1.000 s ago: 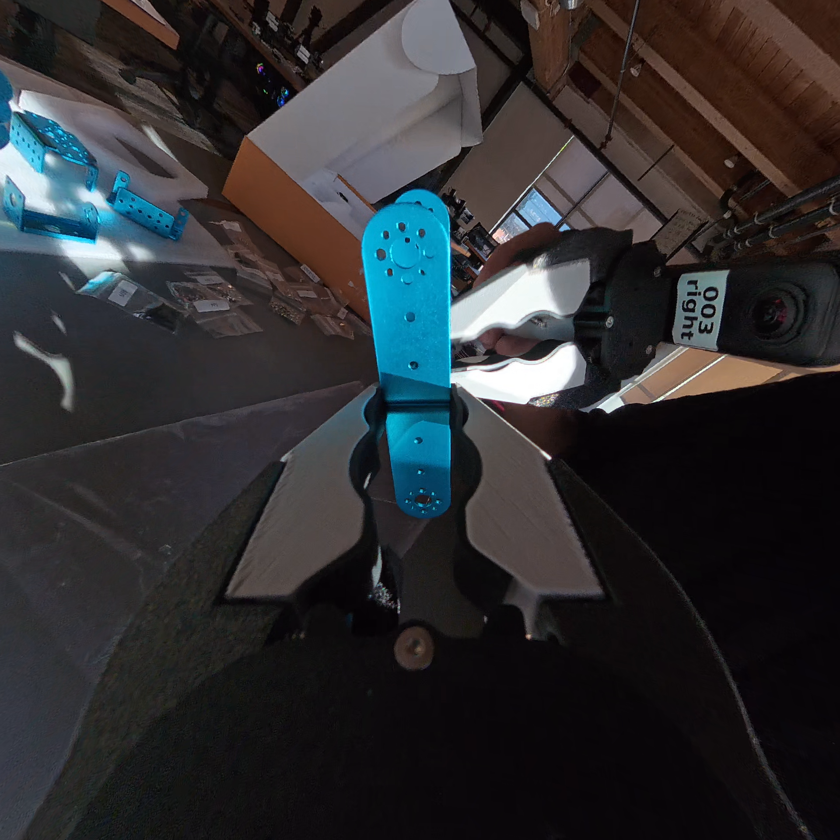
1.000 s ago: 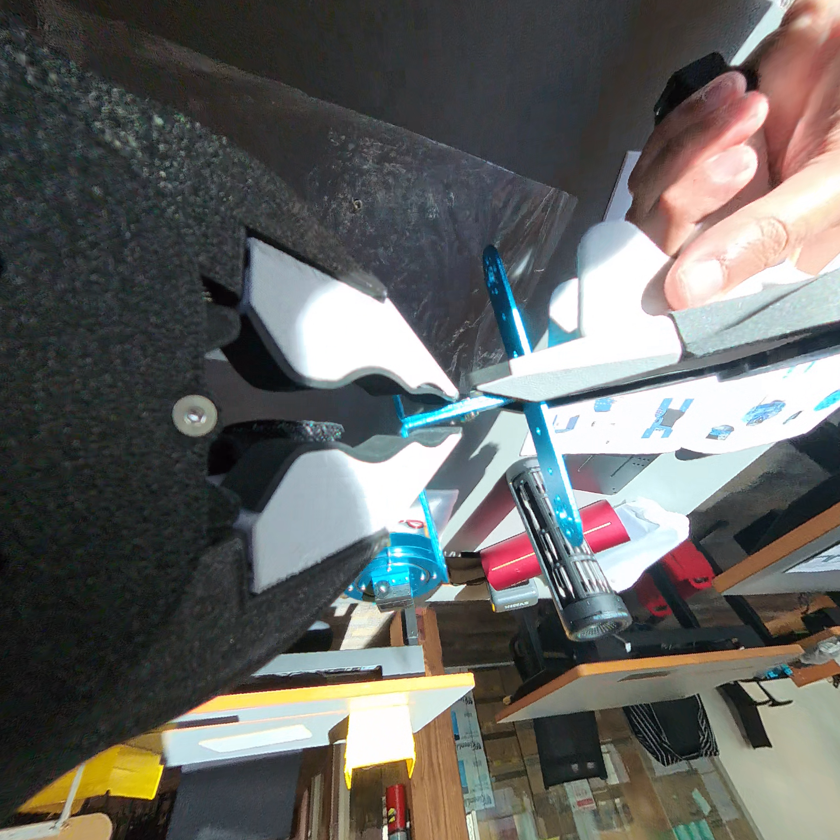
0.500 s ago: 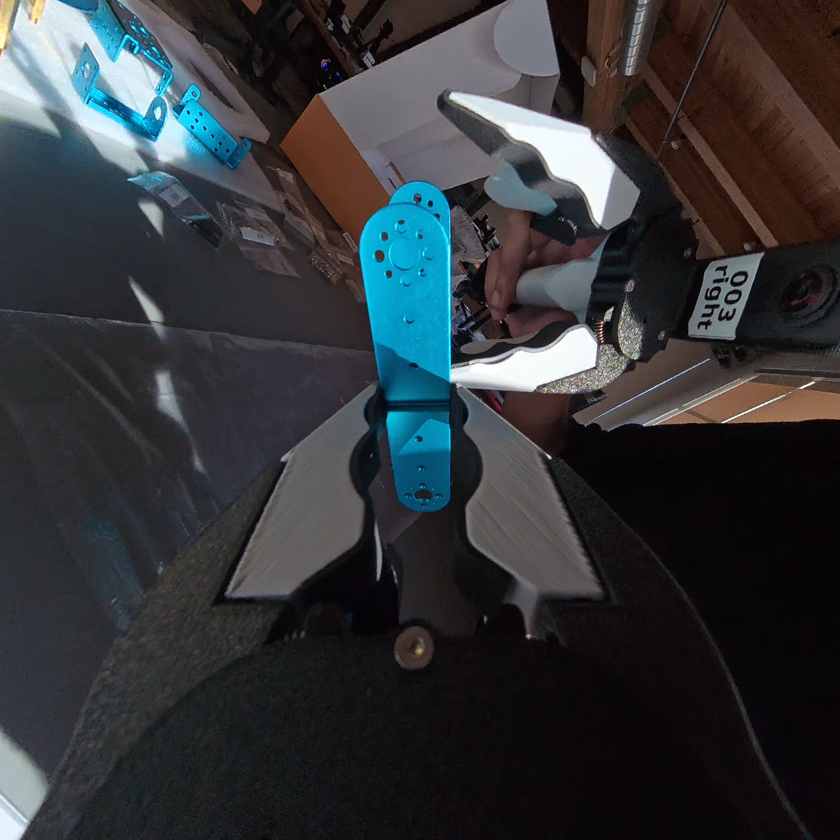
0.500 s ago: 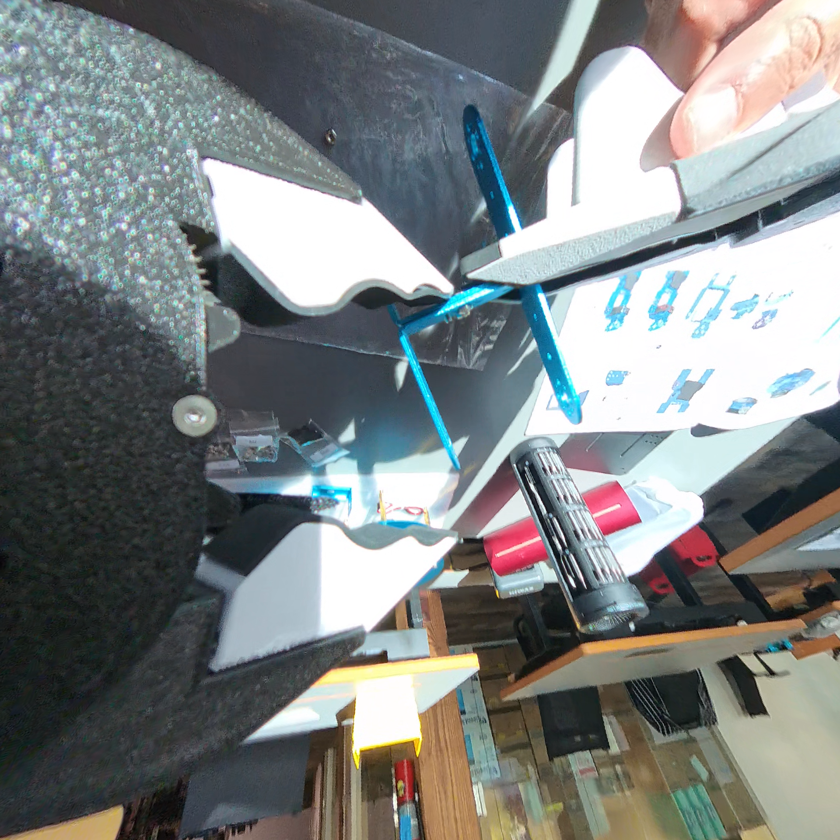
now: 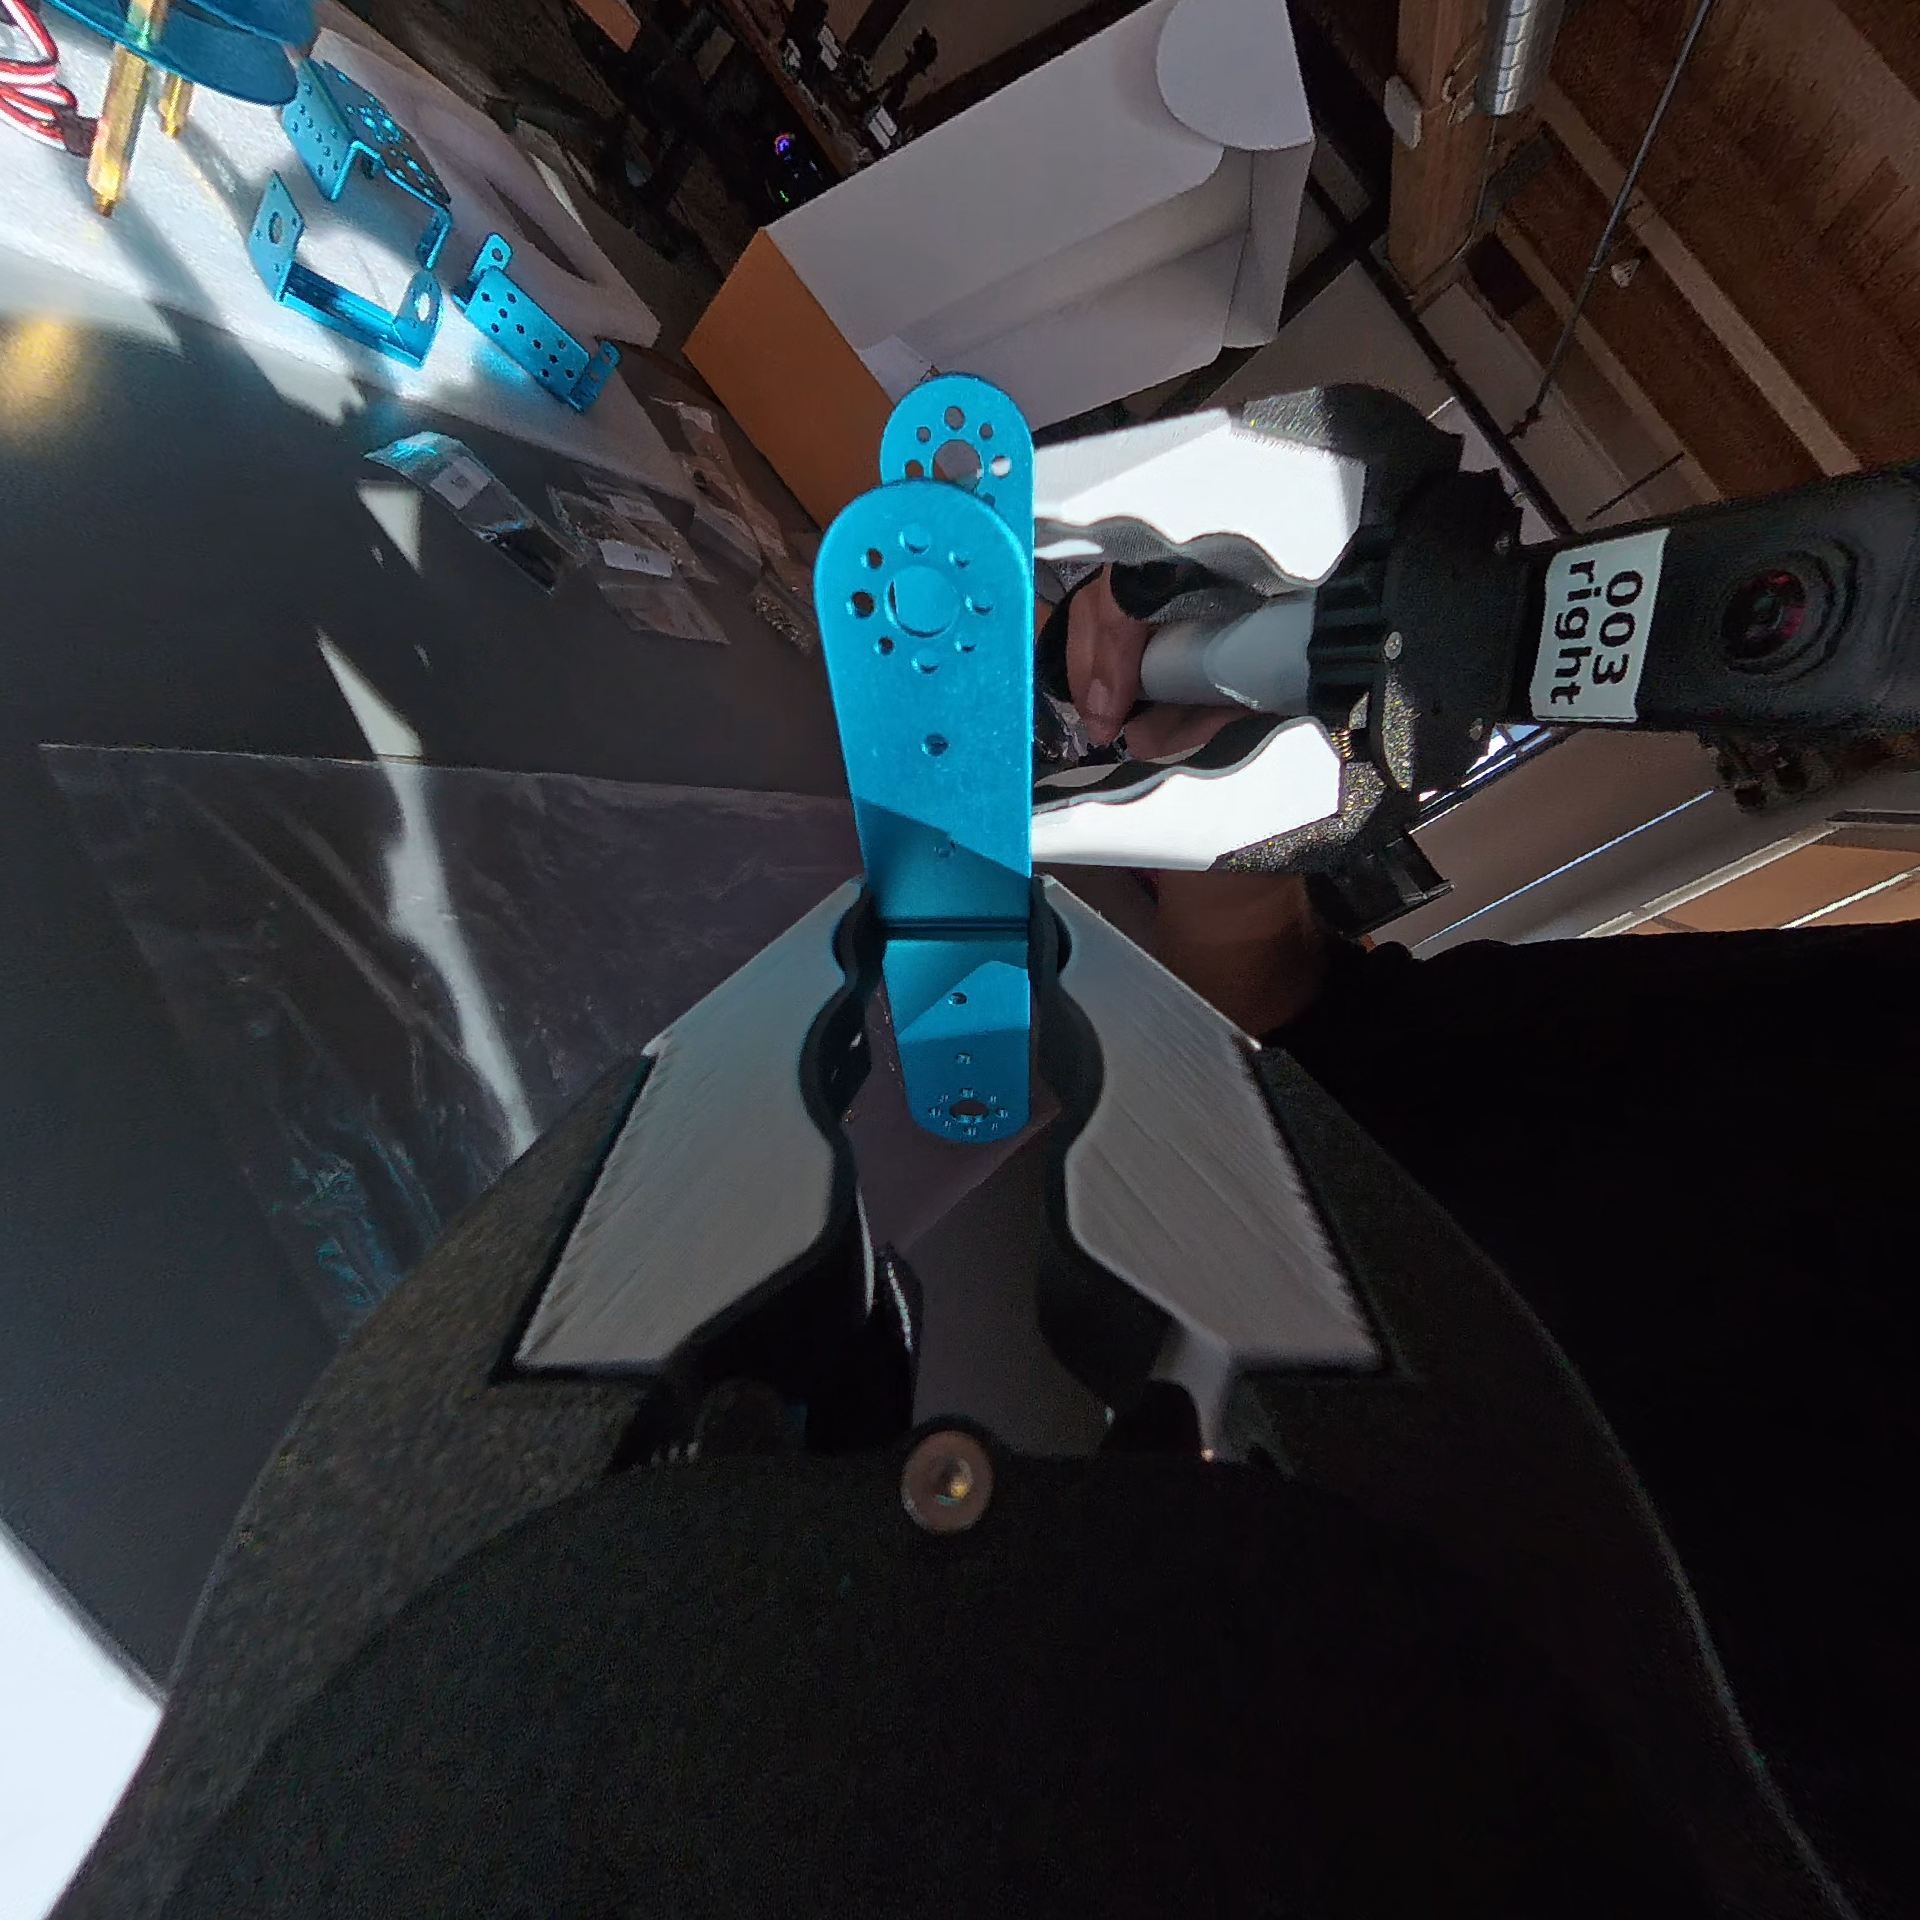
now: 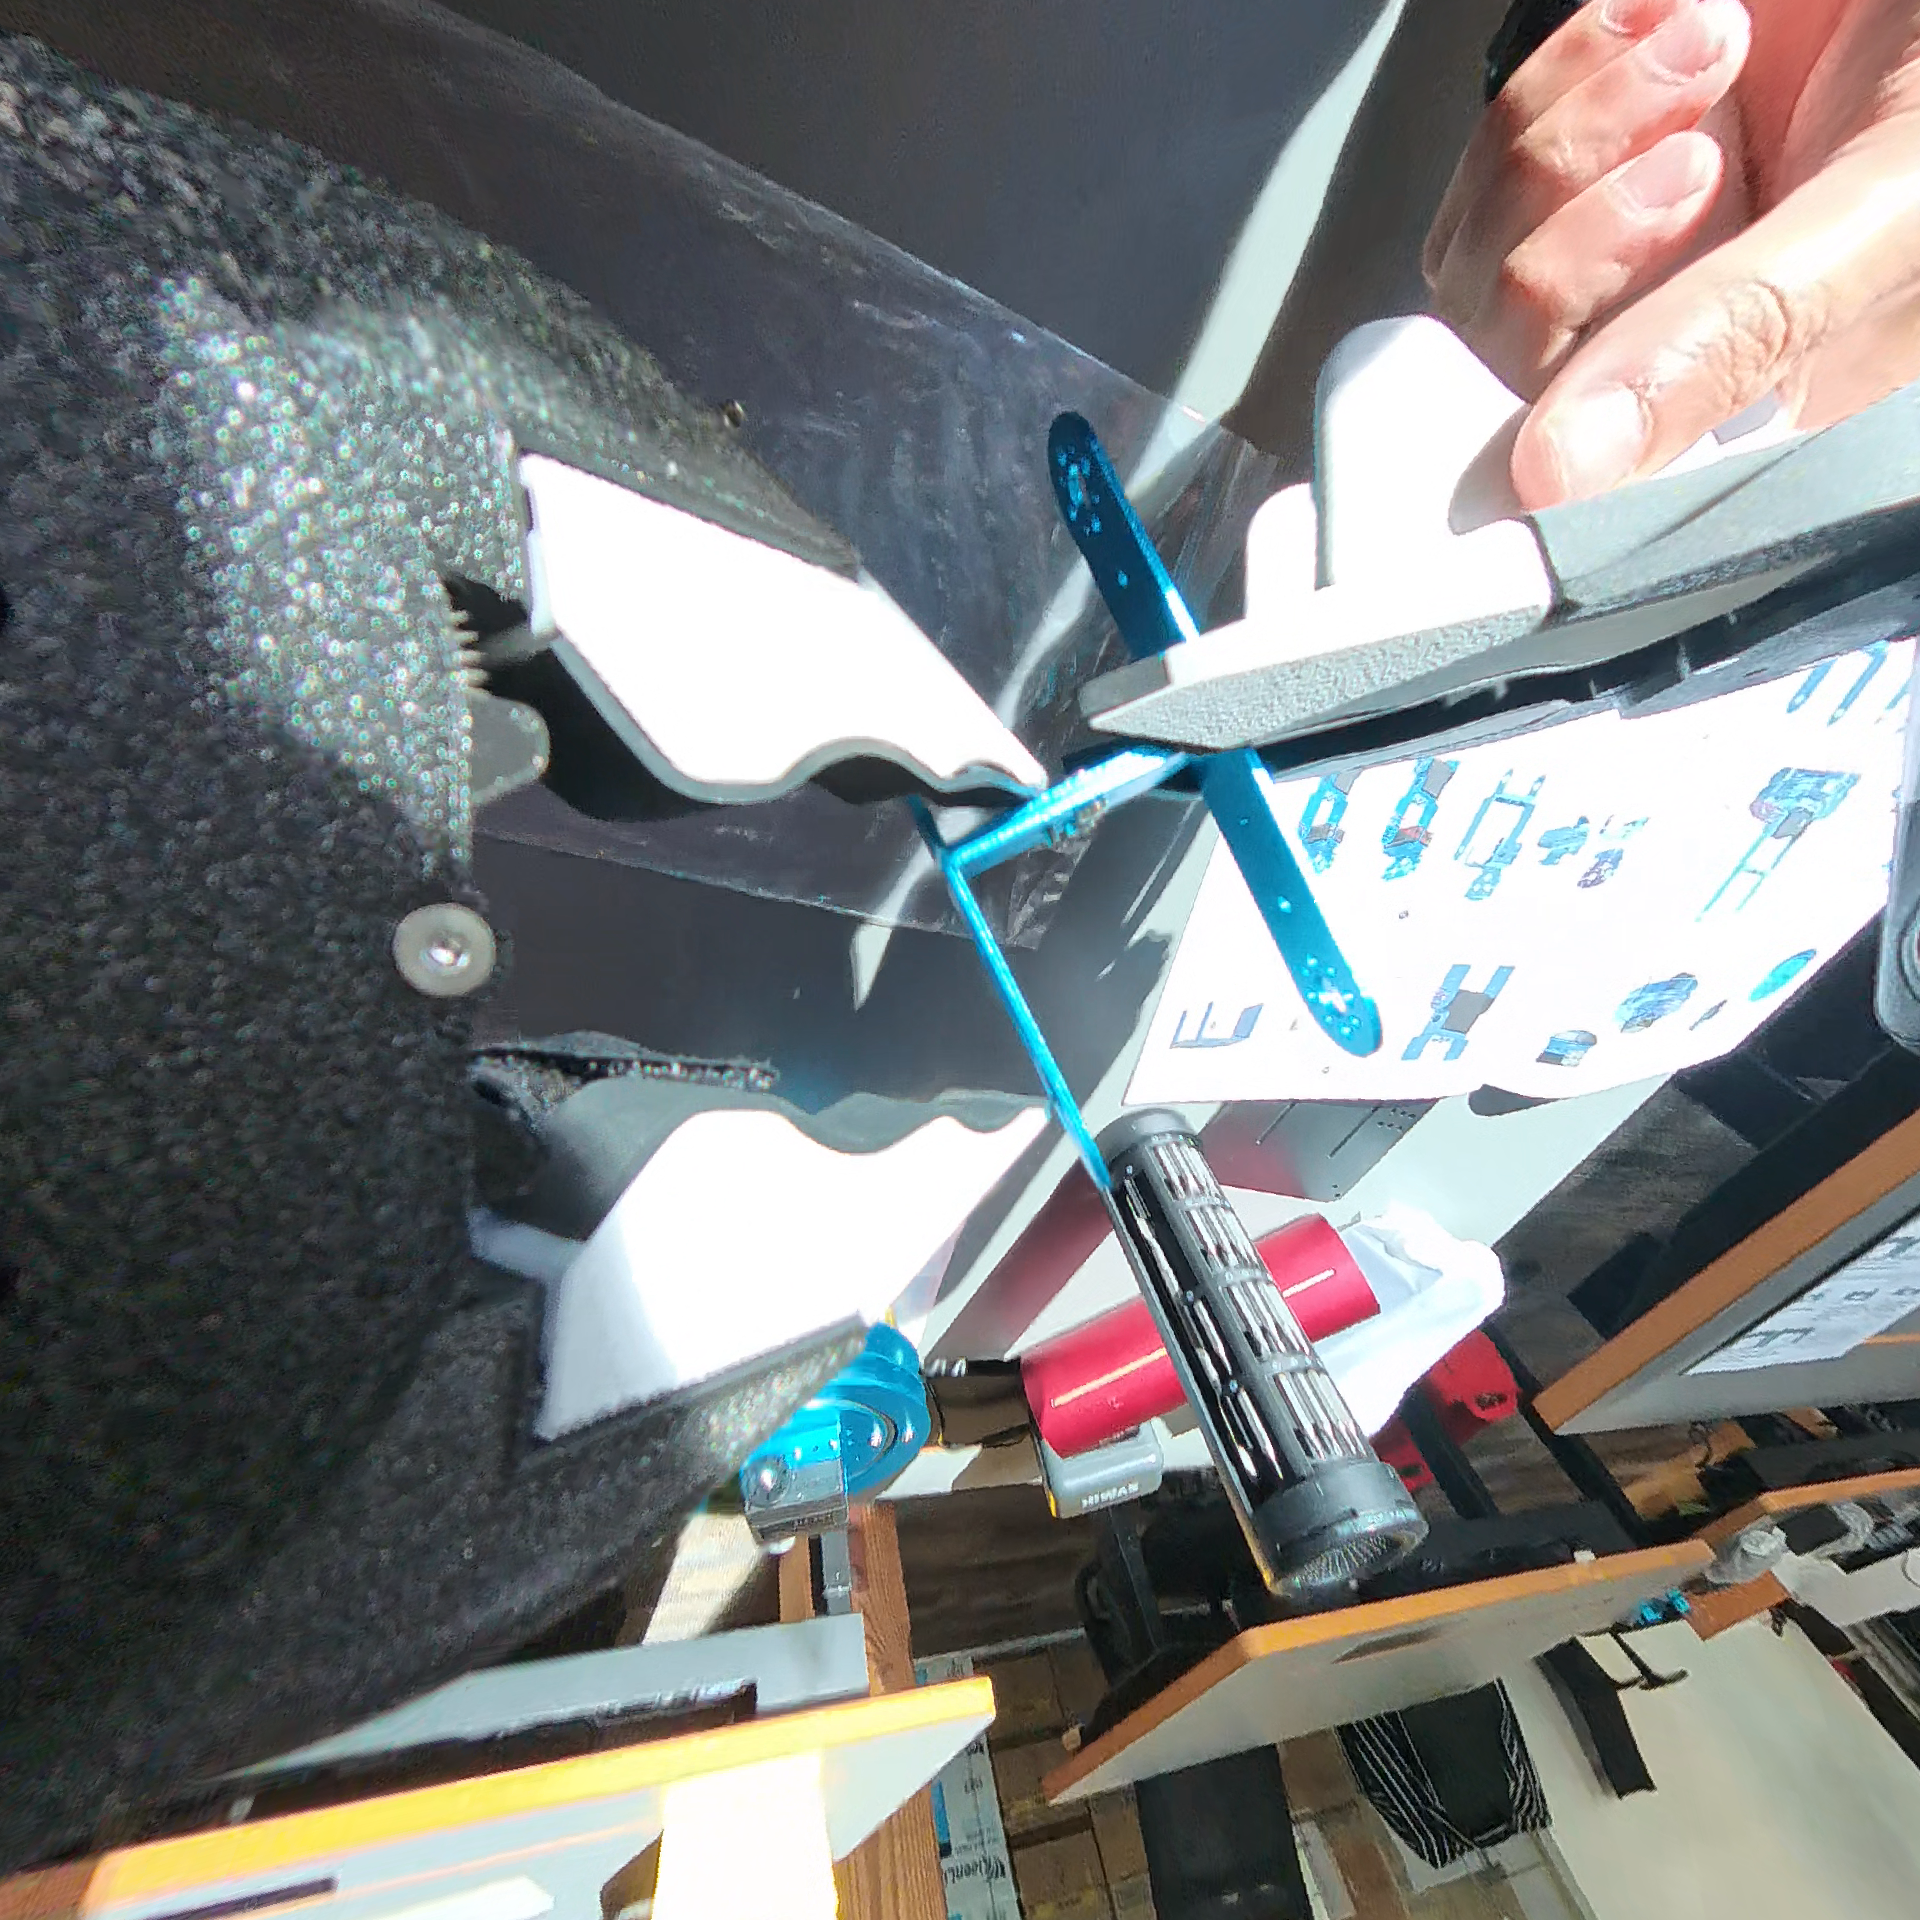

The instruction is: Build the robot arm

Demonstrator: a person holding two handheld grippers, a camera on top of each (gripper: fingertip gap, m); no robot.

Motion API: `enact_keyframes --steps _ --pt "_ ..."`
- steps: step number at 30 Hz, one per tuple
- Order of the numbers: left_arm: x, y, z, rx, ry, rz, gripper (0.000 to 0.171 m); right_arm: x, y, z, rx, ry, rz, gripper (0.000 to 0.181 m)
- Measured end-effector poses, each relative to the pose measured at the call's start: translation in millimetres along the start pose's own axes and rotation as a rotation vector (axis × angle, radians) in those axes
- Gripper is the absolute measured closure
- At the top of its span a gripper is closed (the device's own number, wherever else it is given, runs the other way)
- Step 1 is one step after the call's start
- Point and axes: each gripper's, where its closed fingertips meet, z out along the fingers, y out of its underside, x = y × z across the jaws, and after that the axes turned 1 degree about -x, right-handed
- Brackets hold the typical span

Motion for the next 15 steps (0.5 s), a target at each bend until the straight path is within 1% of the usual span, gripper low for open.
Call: enact_keyframes --steps 3,6,10,15 --pt "2 -4 0 0.012 0.023 -0.017 0.146 0 -1 -1 0.015 -0.029 0.060 0.139" --pt "0 -6 0 0.012 0.036 -0.039 0.146 1 1 0 0.003 -0.021 0.068 0.142" --pt "-2 -8 2 -0.002 0.081 -0.110 0.146 3 4 2 -0.016 -0.021 0.070 0.146" --pt "-14 -4 6 -0.032 0.018 -0.120 0.146 0 15 11 -0.042 -0.042 0.167 0.150"
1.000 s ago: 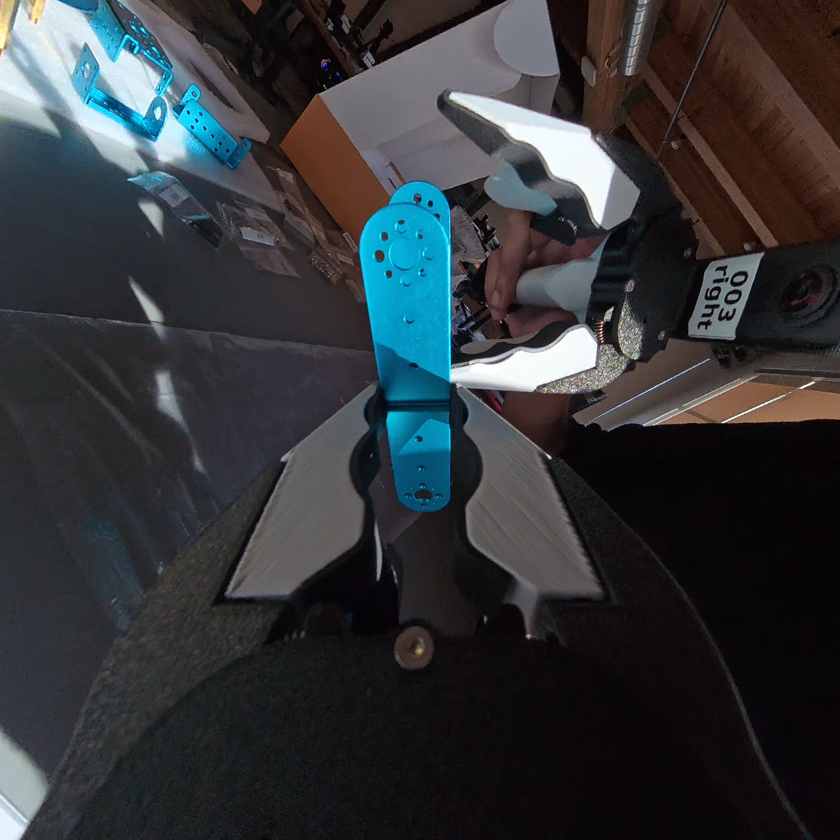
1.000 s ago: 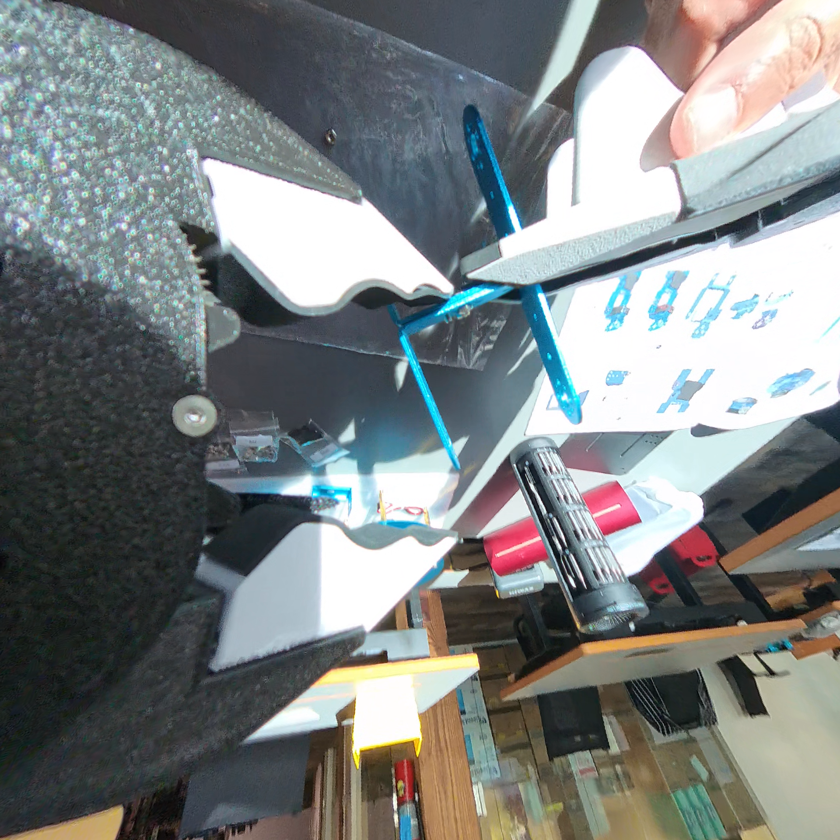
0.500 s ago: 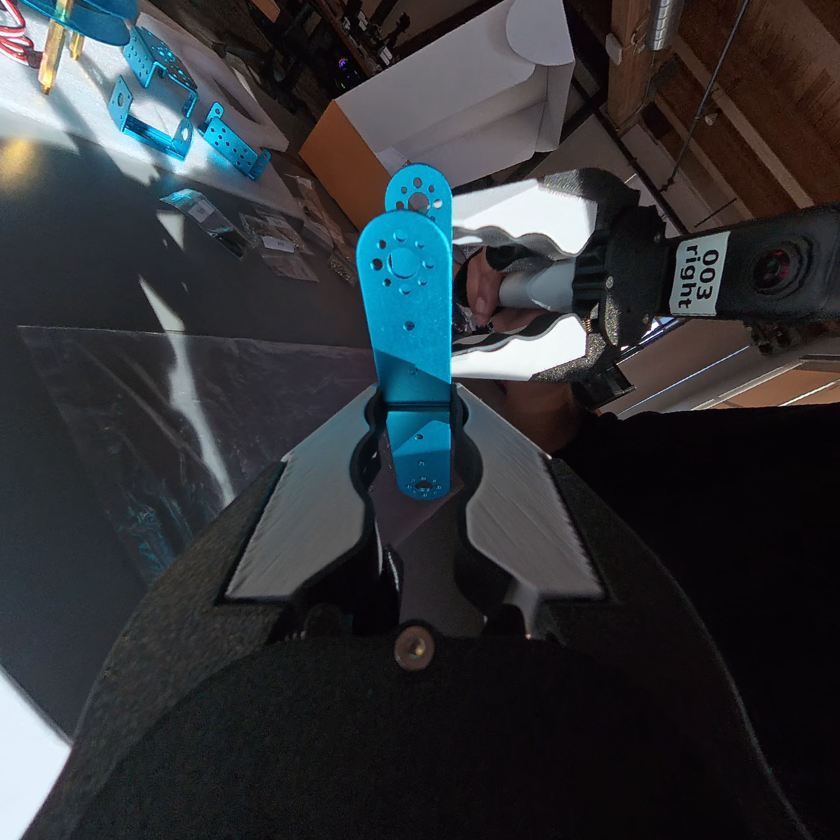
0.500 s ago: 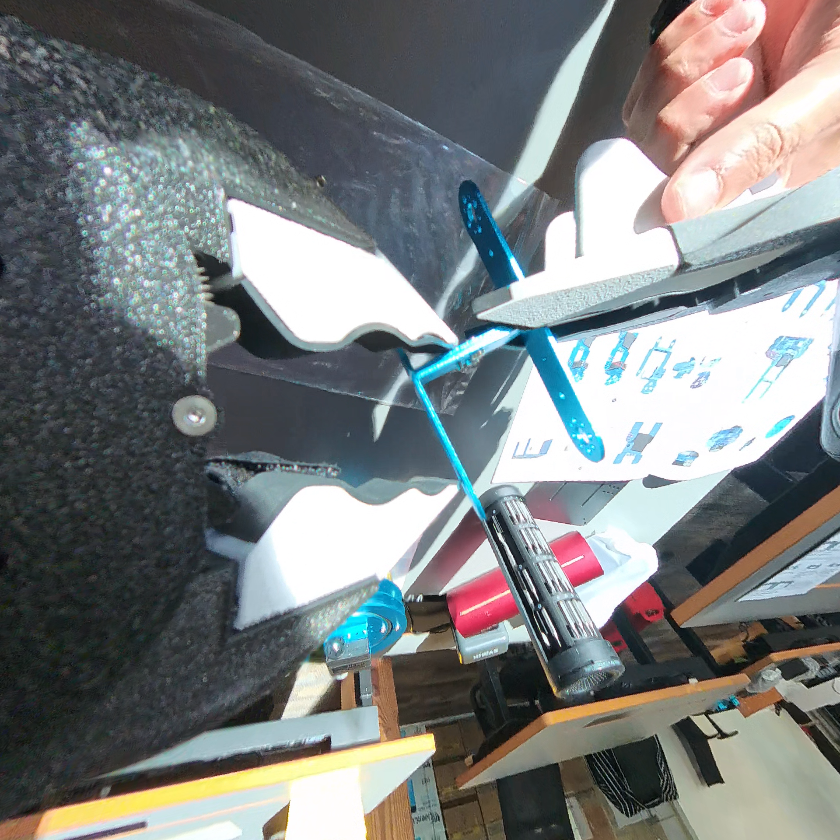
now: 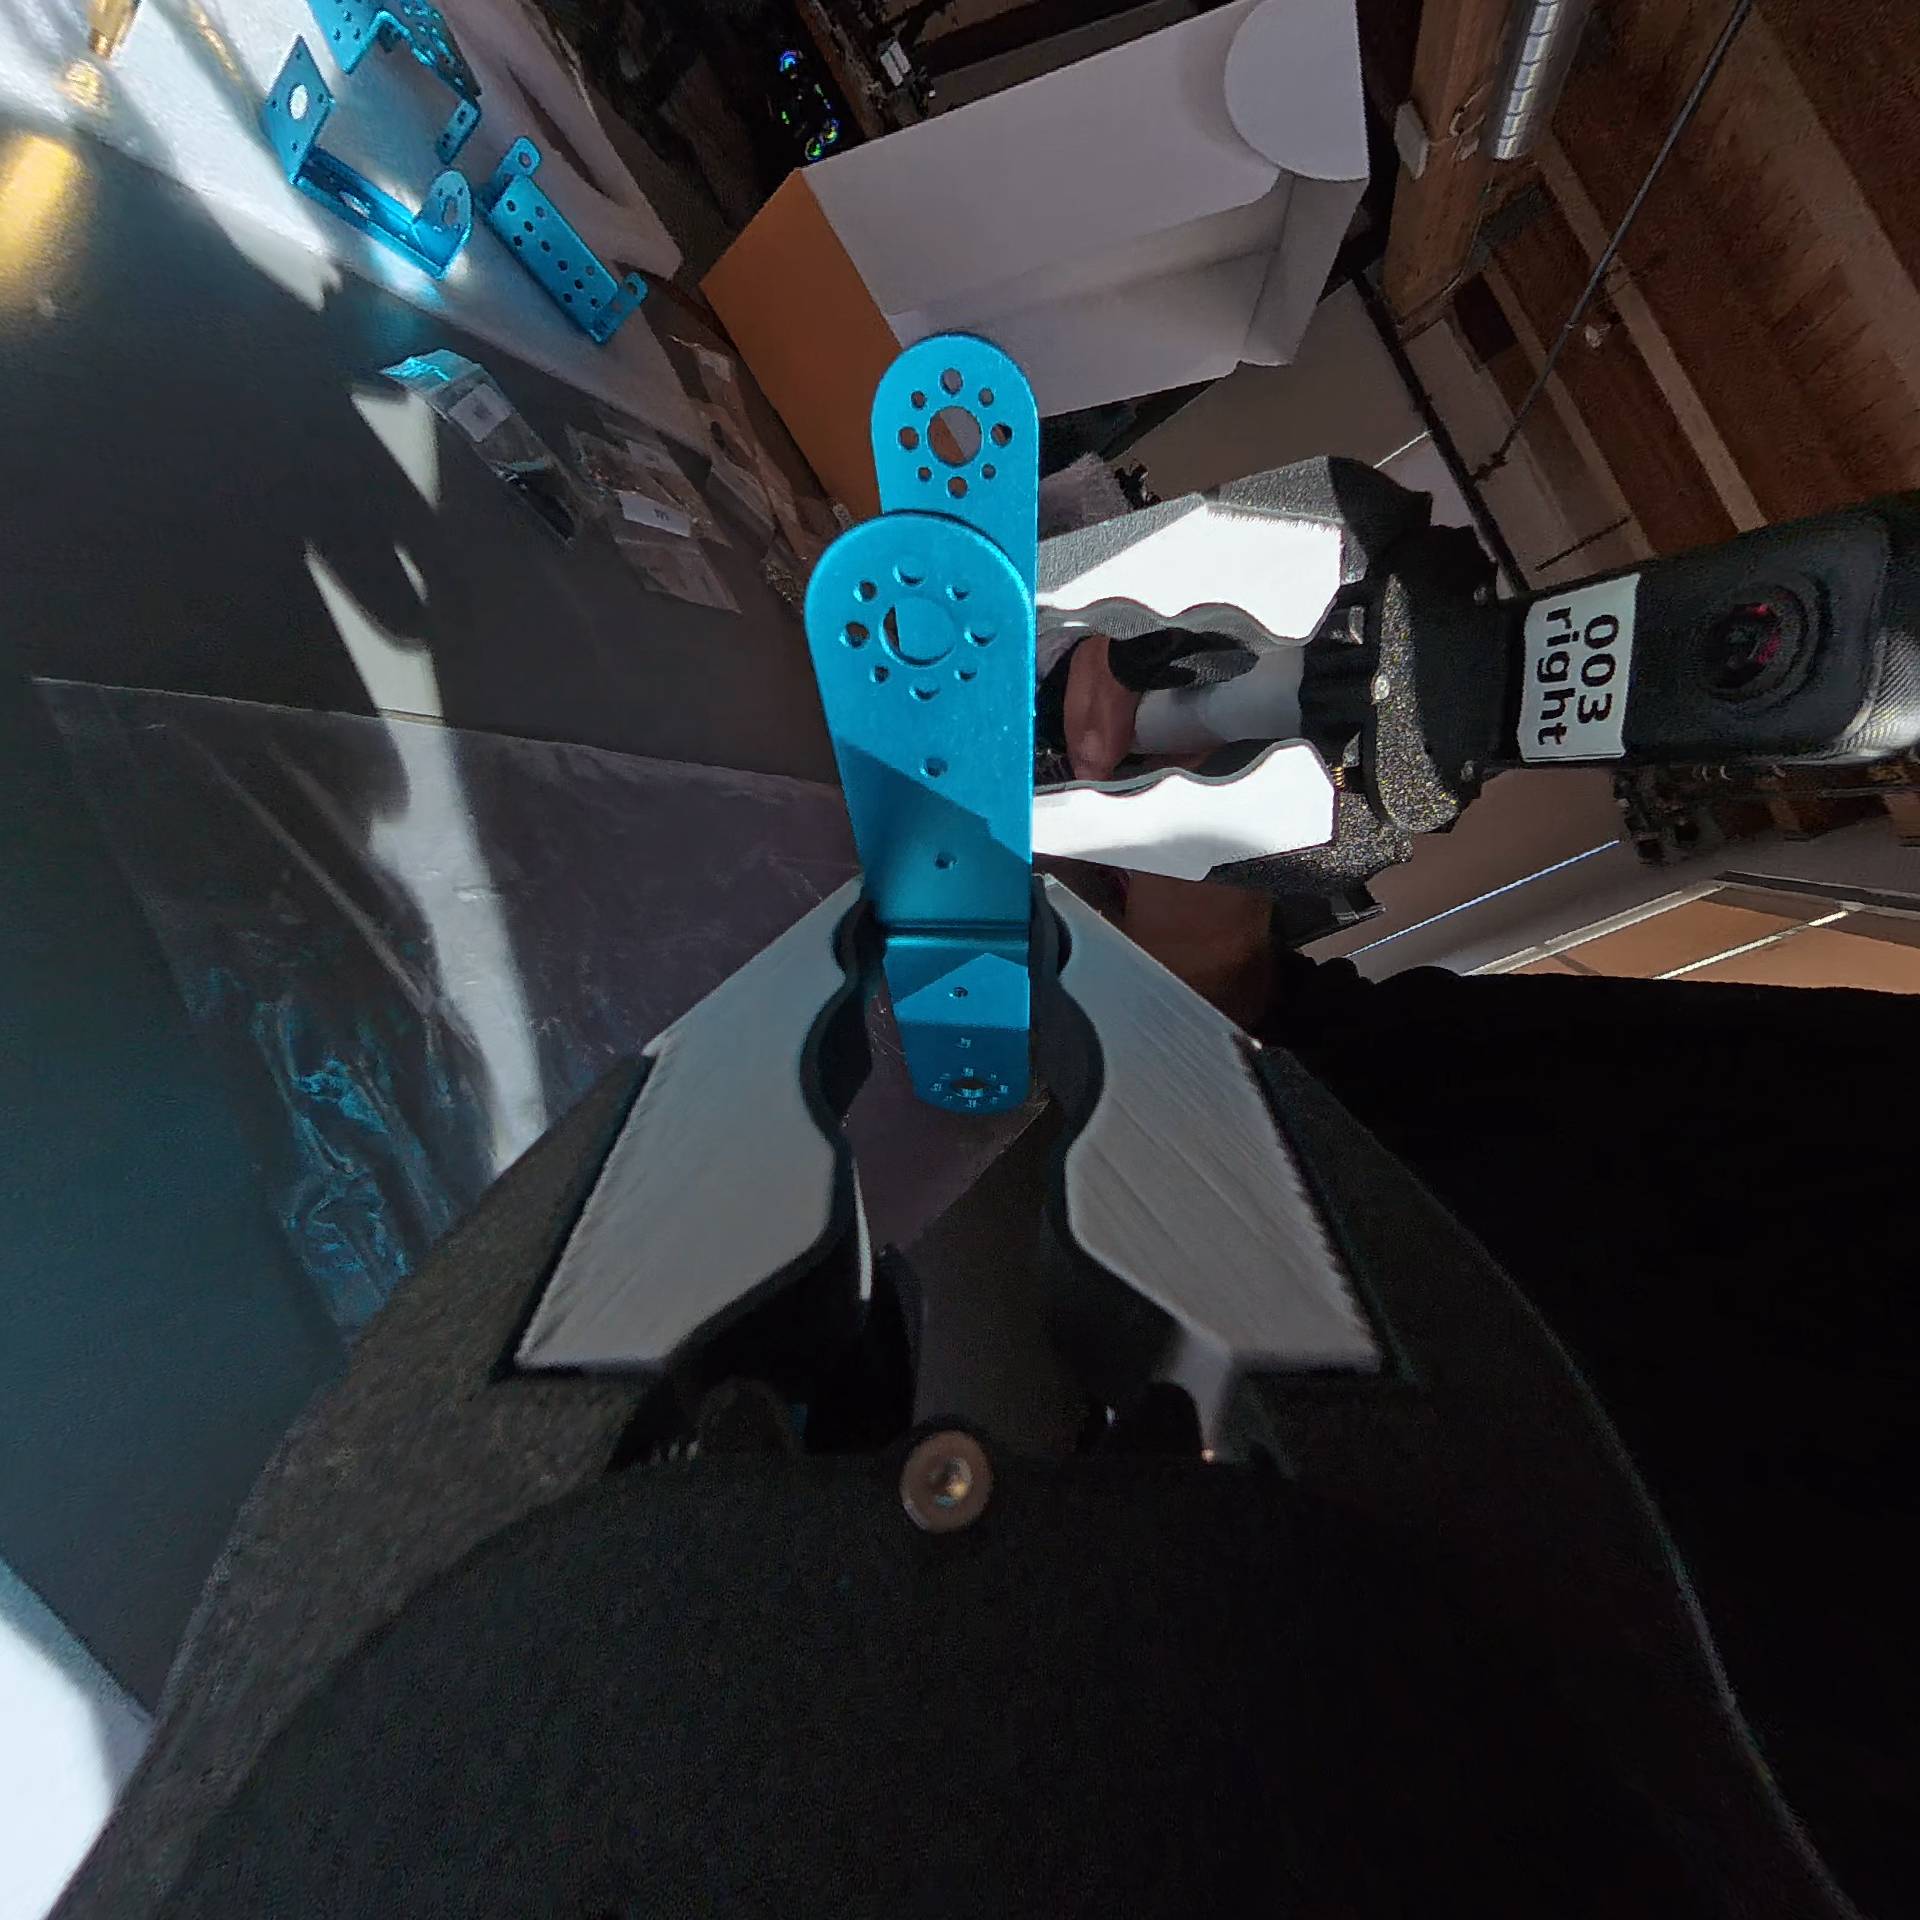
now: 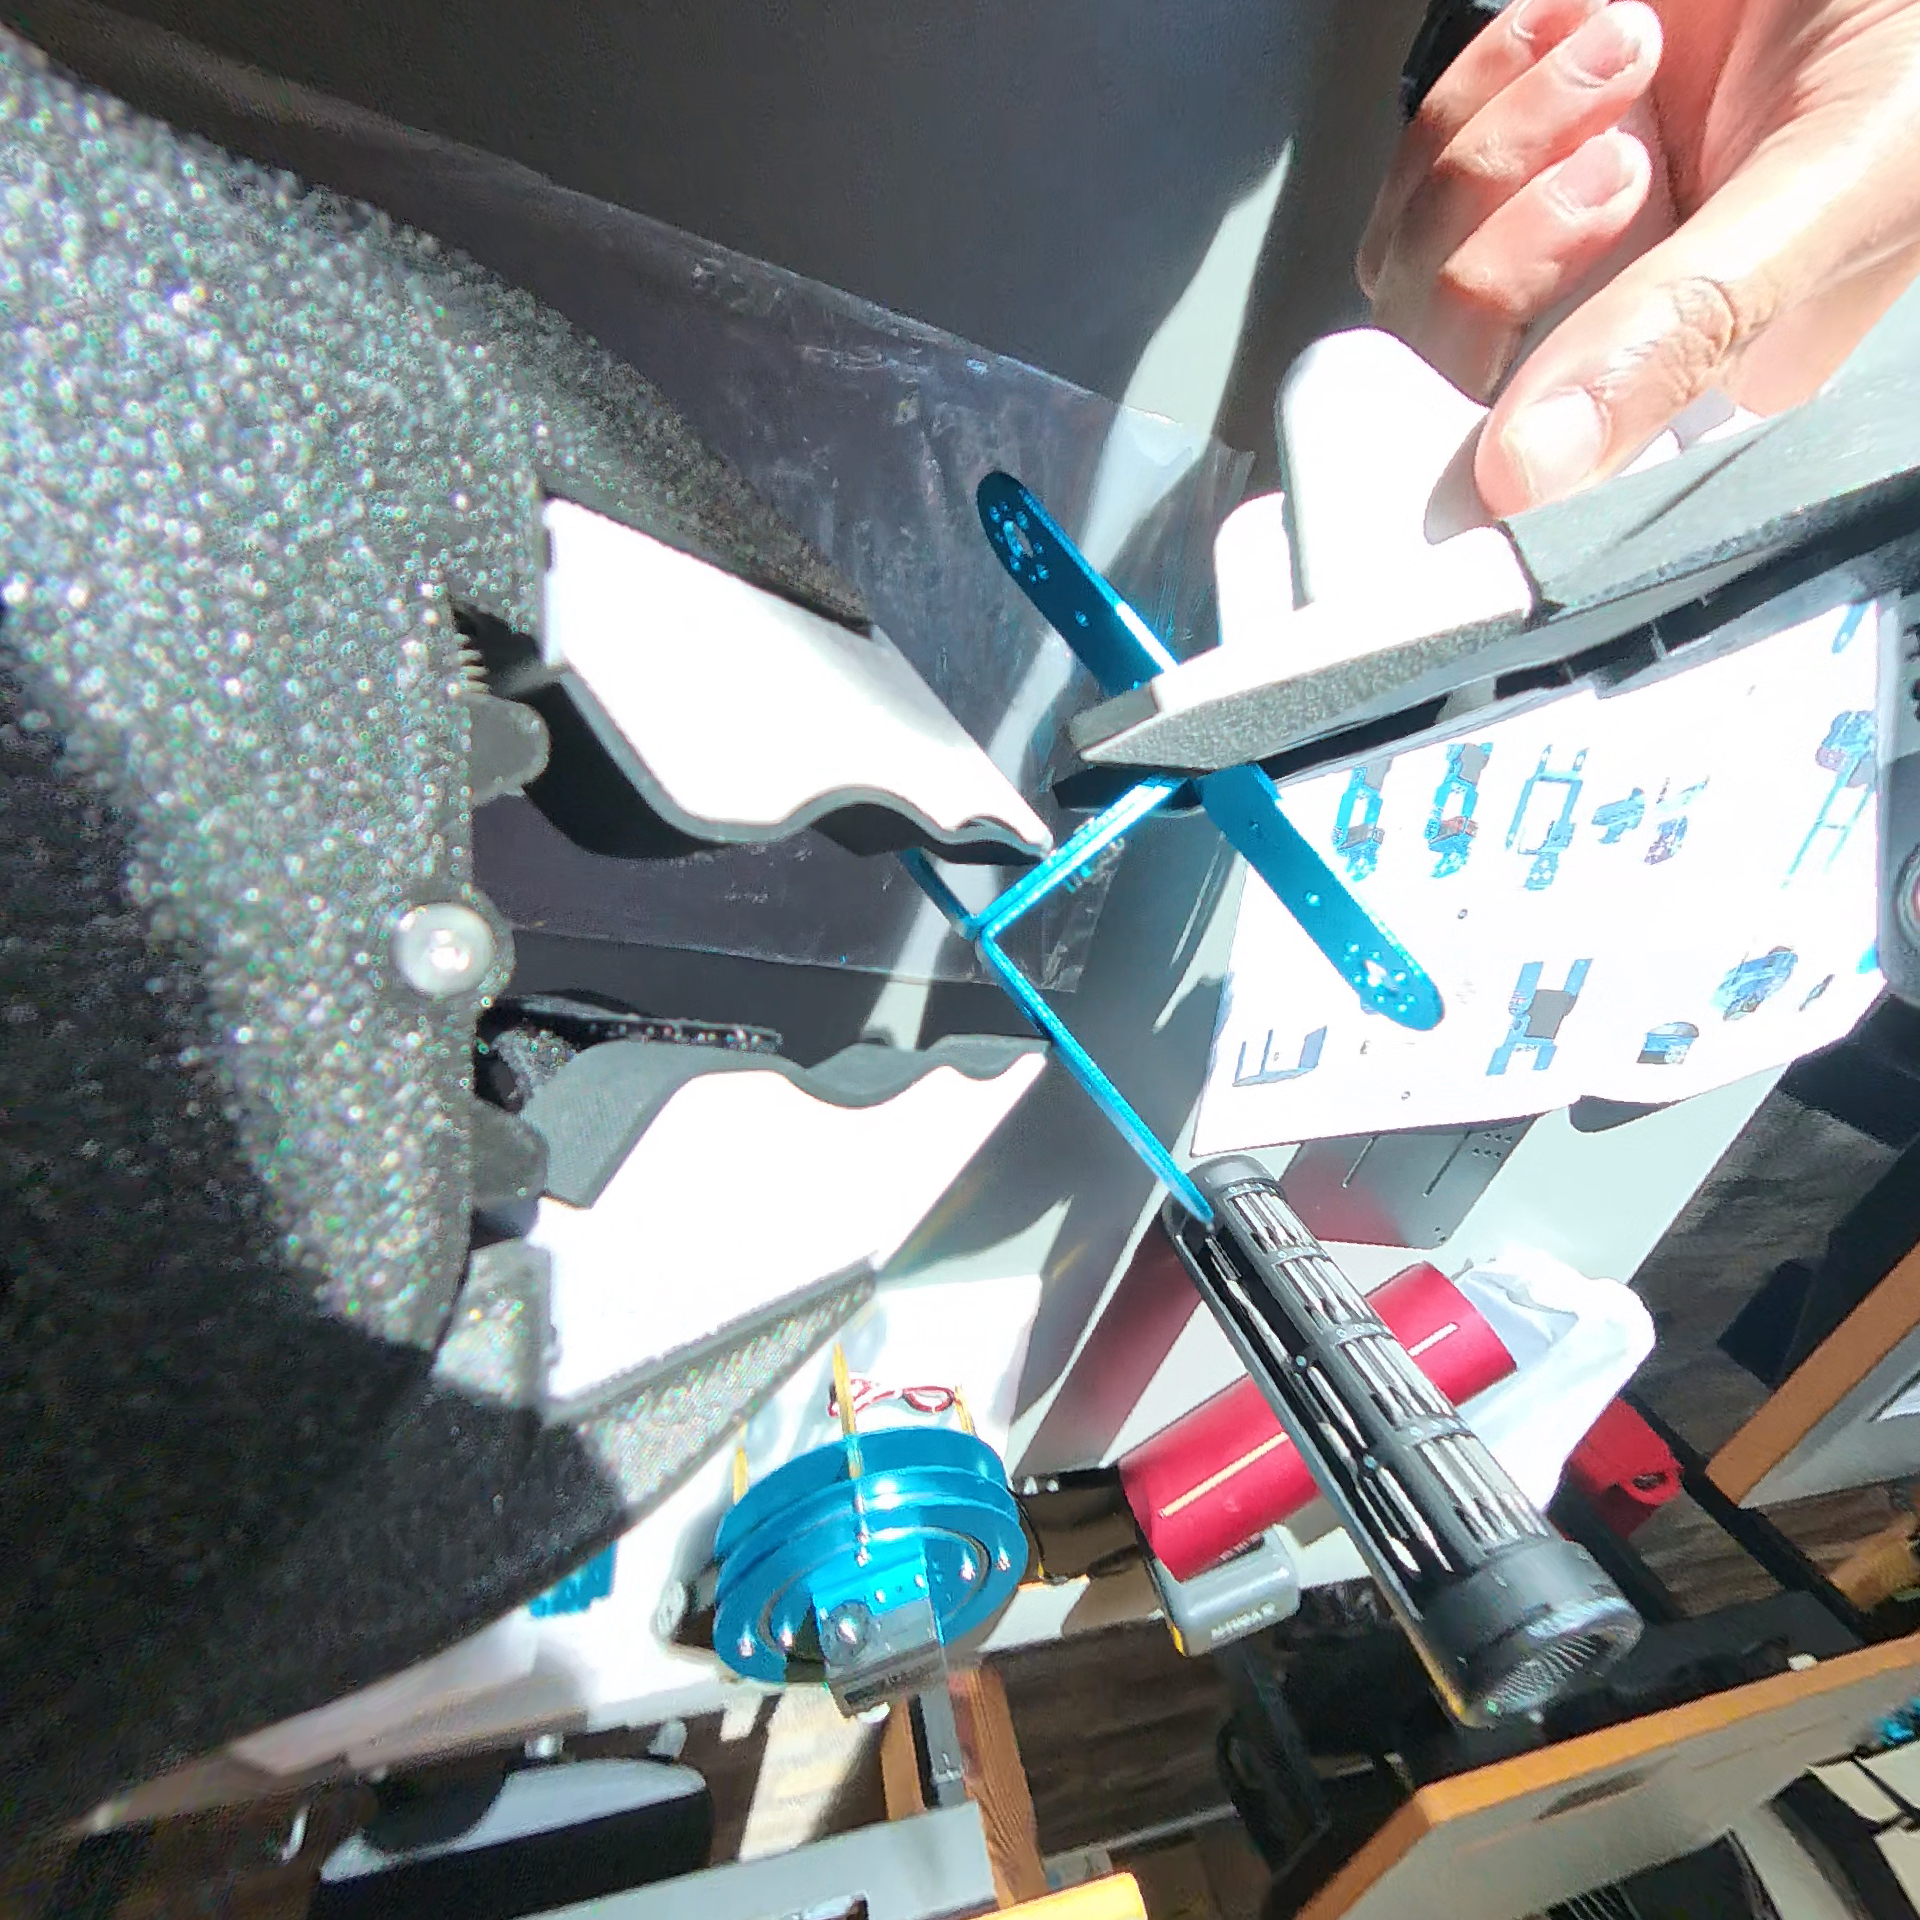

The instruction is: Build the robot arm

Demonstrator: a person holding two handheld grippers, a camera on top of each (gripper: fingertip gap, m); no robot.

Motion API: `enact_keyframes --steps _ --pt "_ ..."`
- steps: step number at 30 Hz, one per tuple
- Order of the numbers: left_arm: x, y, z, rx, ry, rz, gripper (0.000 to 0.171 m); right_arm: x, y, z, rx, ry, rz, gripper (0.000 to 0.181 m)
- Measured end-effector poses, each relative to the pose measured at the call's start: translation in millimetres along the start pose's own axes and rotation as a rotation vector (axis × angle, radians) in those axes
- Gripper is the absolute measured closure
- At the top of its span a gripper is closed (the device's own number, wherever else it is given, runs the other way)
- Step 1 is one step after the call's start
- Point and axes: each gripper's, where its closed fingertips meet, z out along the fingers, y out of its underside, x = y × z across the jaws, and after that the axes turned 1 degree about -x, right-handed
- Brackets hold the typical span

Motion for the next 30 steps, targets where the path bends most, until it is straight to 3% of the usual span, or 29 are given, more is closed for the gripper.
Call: enact_keyframes --steps 18,25,30 --pt "-19 -4 8 0.079 -0.132 0.051 0.146 -2 21 14 -0.008 -0.004 0.580 0.159" --pt "-11 -10 11 0.148 -0.188 0.147 0.146 8 21 3 0.041 0.083 0.628 0.175" --pt "-7 -10 10 0.141 -0.231 0.164 0.145 7 19 -1 0.055 0.109 0.654 0.176"
